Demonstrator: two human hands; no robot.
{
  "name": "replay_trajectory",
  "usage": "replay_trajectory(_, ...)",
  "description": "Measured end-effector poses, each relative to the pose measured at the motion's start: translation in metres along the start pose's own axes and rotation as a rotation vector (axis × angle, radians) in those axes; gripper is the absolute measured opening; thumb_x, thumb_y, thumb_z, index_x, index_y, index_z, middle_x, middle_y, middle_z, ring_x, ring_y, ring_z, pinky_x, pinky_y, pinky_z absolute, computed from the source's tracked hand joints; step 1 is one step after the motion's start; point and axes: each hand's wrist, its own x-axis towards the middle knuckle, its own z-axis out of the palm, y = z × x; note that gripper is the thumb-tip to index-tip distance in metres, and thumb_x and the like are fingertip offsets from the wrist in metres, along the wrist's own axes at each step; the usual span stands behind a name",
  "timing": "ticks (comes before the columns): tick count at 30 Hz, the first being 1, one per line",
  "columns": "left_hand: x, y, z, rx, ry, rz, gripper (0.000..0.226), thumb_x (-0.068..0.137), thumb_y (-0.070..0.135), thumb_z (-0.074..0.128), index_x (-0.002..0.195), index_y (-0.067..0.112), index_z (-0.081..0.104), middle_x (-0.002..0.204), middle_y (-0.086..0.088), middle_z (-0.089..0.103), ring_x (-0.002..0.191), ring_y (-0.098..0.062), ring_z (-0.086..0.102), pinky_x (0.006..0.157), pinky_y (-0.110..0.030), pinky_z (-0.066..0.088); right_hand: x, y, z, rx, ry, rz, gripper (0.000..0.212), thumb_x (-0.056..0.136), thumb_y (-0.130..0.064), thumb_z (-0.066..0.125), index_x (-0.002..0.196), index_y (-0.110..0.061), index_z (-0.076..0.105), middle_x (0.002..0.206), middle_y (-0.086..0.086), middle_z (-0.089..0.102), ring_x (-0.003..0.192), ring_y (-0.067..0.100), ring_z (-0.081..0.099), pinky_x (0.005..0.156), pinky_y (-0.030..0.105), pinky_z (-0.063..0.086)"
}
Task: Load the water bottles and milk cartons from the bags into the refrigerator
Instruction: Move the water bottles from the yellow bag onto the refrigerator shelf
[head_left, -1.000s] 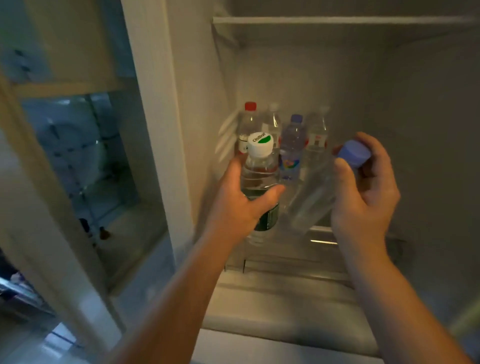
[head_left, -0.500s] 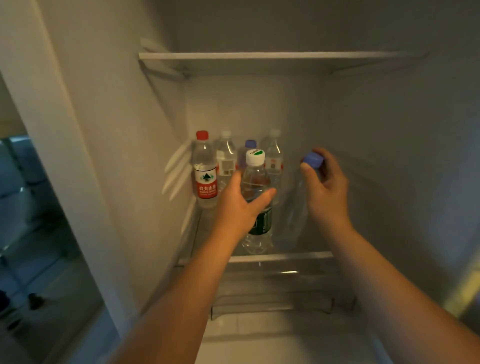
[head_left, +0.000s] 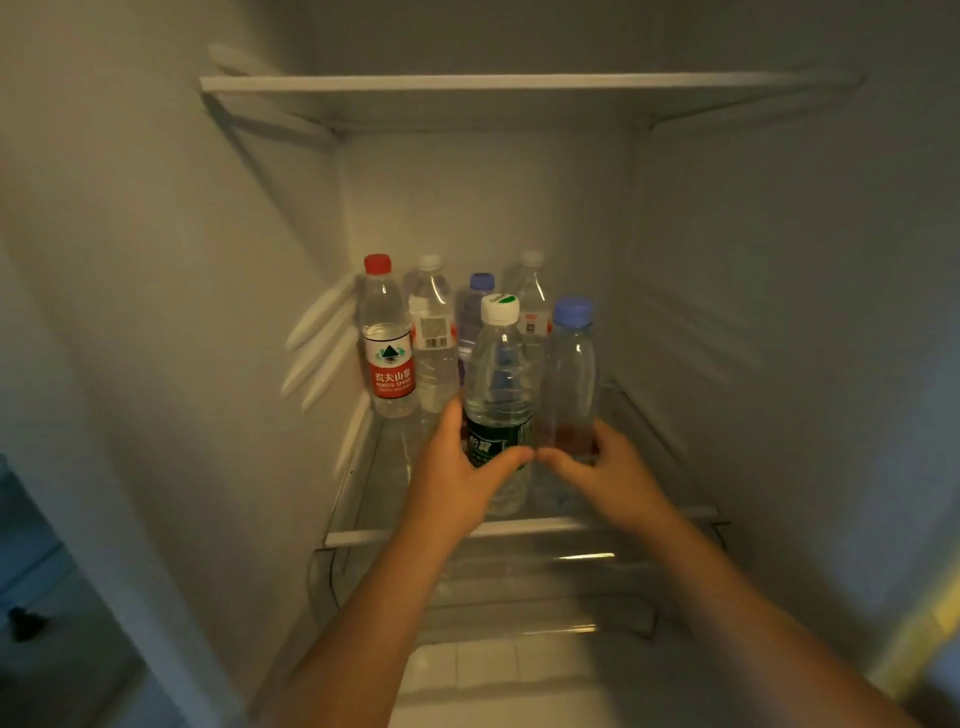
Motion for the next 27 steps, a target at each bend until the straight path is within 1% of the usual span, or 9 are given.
replay_trajectory(2, -0.003, -0.008, -0.001, 0.050, 0.007, -0.024, 0.075, 0.070, 0.030, 0.086, 0.134, 0.037, 0.046, 0.118, 0.029, 0.059, 0.112, 0.012, 0.054, 0.096, -0.035, 0.054, 0.000, 0.011, 0.000, -0.030, -0.037, 0.030, 0.022, 0.083, -0.017, 0.076, 0.098, -0.027, 0.064, 0.082, -0.018, 0.068, 0.073, -0.016, 0.062, 0.061, 0.002, 0.042)
replay_trajectory(4, -0.005, -0.012, 0.001, 0.089, 0.027, -0.027, 0.079, 0.068, 0.035, 0.086, 0.135, 0.038, 0.044, 0.124, 0.024, 0.058, 0.115, 0.005, 0.055, 0.097, -0.038, 0.054, 0.006, 0.014, -0.001, -0.037, -0.022, 0.047, 0.022, 0.082, -0.019, 0.077, 0.095, -0.030, 0.063, 0.079, -0.018, 0.069, 0.073, -0.014, 0.063, 0.062, 0.007, 0.045)
replay_trajectory(8, -0.004, -0.015, 0.008, 0.182, 0.111, -0.016, 0.088, 0.063, 0.048, 0.085, 0.136, 0.040, 0.035, 0.128, 0.016, 0.055, 0.121, -0.008, 0.053, 0.095, -0.043, 0.053, 0.028, 0.022, 0.004, -0.066, 0.072, 0.070, 0.033, 0.080, -0.021, 0.079, 0.109, -0.025, 0.066, 0.100, -0.003, 0.073, 0.091, 0.009, 0.069, 0.080, 0.031, 0.055)
replay_trajectory(12, 0.009, -0.018, 0.007, 0.264, 0.212, -0.037, 0.088, 0.060, 0.051, 0.083, 0.132, 0.035, 0.036, 0.128, 0.010, 0.056, 0.120, -0.016, 0.054, 0.092, -0.046, 0.054, 0.053, 0.037, 0.003, -0.136, 0.212, 0.105, 0.044, 0.078, -0.017, 0.079, 0.119, -0.014, 0.063, 0.111, 0.005, 0.070, 0.103, 0.023, 0.067, 0.091, 0.042, 0.054)
replay_trajectory(17, 0.032, -0.026, -0.008, 0.321, 0.346, -0.079, 0.083, 0.061, 0.046, 0.083, 0.129, 0.030, 0.038, 0.126, 0.002, 0.058, 0.116, -0.021, 0.057, 0.088, -0.048, 0.055, 0.080, 0.040, -0.003, -0.214, 0.344, 0.113, 0.041, 0.083, -0.011, 0.074, 0.122, -0.005, 0.062, 0.120, 0.013, 0.066, 0.113, 0.030, 0.062, 0.086, 0.026, 0.042)
replay_trajectory(20, 0.040, -0.025, -0.017, 0.354, 0.439, -0.102, 0.076, 0.067, 0.036, 0.086, 0.128, 0.021, 0.042, 0.125, -0.004, 0.053, 0.111, -0.025, 0.057, 0.084, -0.043, 0.052, 0.096, 0.049, -0.005, -0.283, 0.329, 0.157, 0.027, 0.087, -0.017, 0.071, 0.112, -0.008, 0.066, 0.107, 0.010, 0.069, 0.105, 0.030, 0.065, 0.079, 0.028, 0.046)
replay_trajectory(22, 0.043, -0.025, -0.022, 0.397, 0.523, -0.122, 0.068, 0.070, 0.029, 0.086, 0.123, 0.016, 0.045, 0.124, -0.006, 0.049, 0.105, -0.024, 0.056, 0.074, -0.031, 0.045, 0.106, 0.053, -0.005, -0.308, 0.311, 0.178, 0.021, 0.087, -0.017, 0.071, 0.105, -0.007, 0.067, 0.098, 0.009, 0.066, 0.099, 0.030, 0.066, 0.074, 0.028, 0.046)
replay_trajectory(24, 0.044, -0.024, -0.025, 0.429, 0.583, -0.134, 0.057, 0.073, 0.024, 0.084, 0.115, 0.013, 0.047, 0.120, -0.006, 0.048, 0.094, -0.017, 0.051, 0.065, -0.019, 0.033, 0.115, 0.055, -0.003, -0.311, 0.308, 0.186, 0.021, 0.088, -0.013, 0.069, 0.106, -0.003, 0.065, 0.104, 0.014, 0.066, 0.101, 0.033, 0.064, 0.078, 0.032, 0.047)
replay_trajectory(27, 0.047, -0.028, -0.029, 0.417, 0.612, -0.171, 0.041, 0.079, 0.019, 0.079, 0.103, 0.013, 0.046, 0.107, -0.003, 0.052, 0.084, -0.013, 0.045, 0.057, -0.021, 0.025, 0.124, 0.056, 0.002, -0.342, 0.294, 0.215, 0.003, 0.091, -0.008, 0.062, 0.090, -0.006, 0.064, 0.088, 0.012, 0.063, 0.091, 0.035, 0.065, 0.069, 0.031, 0.043)
